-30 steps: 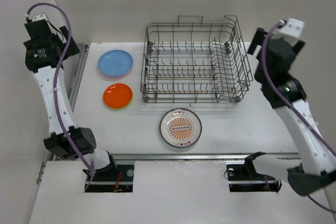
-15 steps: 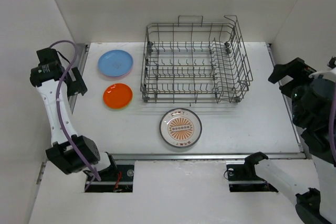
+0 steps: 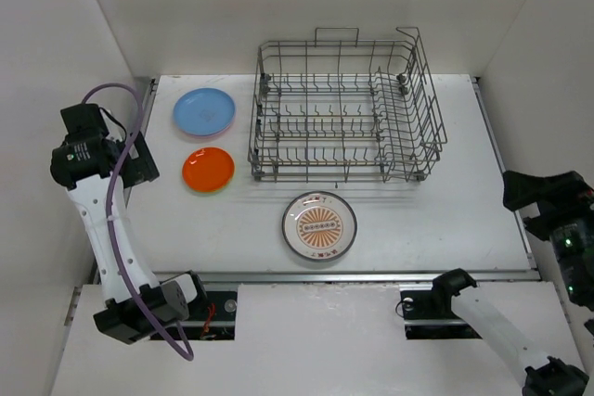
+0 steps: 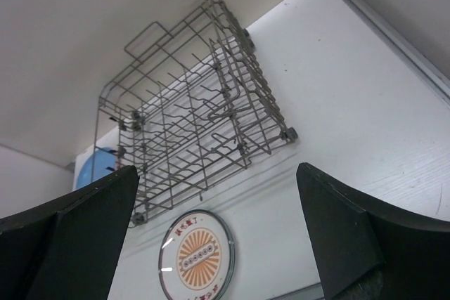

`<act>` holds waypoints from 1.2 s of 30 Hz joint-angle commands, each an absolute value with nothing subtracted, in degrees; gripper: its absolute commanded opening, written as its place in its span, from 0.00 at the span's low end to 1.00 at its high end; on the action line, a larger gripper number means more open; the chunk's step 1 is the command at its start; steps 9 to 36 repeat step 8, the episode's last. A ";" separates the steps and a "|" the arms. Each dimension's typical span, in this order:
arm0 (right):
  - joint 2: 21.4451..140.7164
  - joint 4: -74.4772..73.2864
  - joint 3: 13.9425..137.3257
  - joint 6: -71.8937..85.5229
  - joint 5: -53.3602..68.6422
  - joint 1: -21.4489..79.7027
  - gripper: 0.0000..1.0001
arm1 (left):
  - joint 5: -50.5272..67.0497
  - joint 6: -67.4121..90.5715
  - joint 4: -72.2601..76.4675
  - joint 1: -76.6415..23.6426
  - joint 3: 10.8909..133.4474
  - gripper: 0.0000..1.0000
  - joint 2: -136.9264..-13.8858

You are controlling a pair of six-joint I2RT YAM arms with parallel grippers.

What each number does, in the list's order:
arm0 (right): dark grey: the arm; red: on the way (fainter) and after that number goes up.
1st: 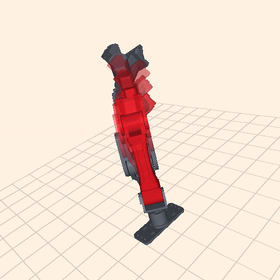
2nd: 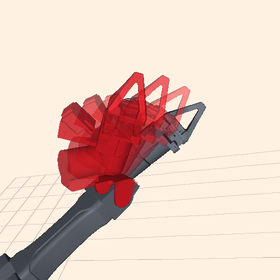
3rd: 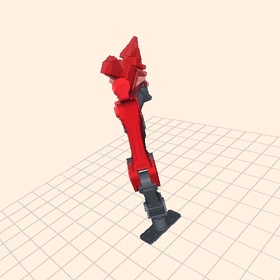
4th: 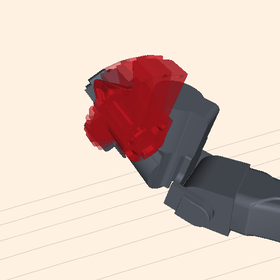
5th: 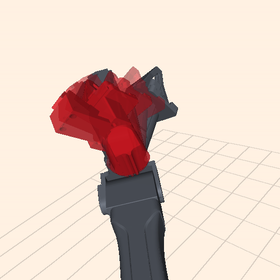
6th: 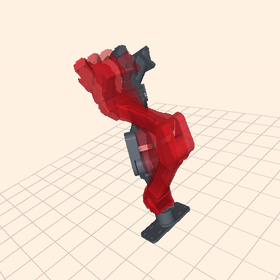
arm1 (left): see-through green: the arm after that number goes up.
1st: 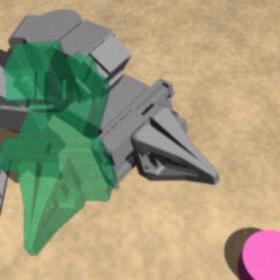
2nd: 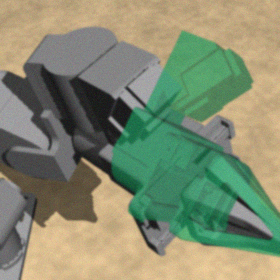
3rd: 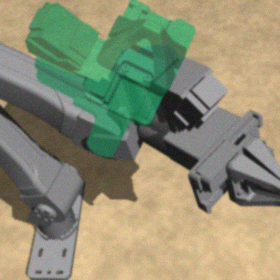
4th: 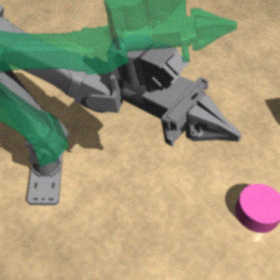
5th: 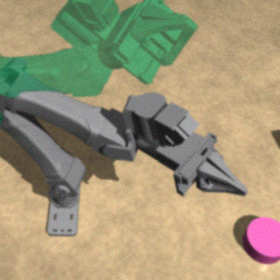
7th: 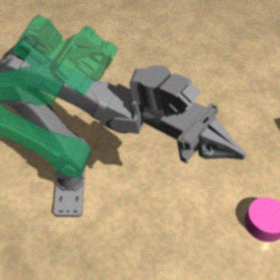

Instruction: Unload the plates from the dish rack

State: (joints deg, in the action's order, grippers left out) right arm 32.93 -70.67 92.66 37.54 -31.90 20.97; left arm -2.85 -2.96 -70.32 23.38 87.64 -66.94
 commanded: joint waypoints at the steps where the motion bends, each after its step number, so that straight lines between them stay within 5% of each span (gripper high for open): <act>1: 30.68 -72.60 94.22 39.37 -28.13 20.83 1.00 | -2.02 -3.43 -72.16 23.64 87.80 1.00 -64.87; 36: 29.44 -78.39 95.98 42.01 -27.60 20.83 1.00 | -2.10 -4.48 -72.86 23.64 85.44 1.00 -59.78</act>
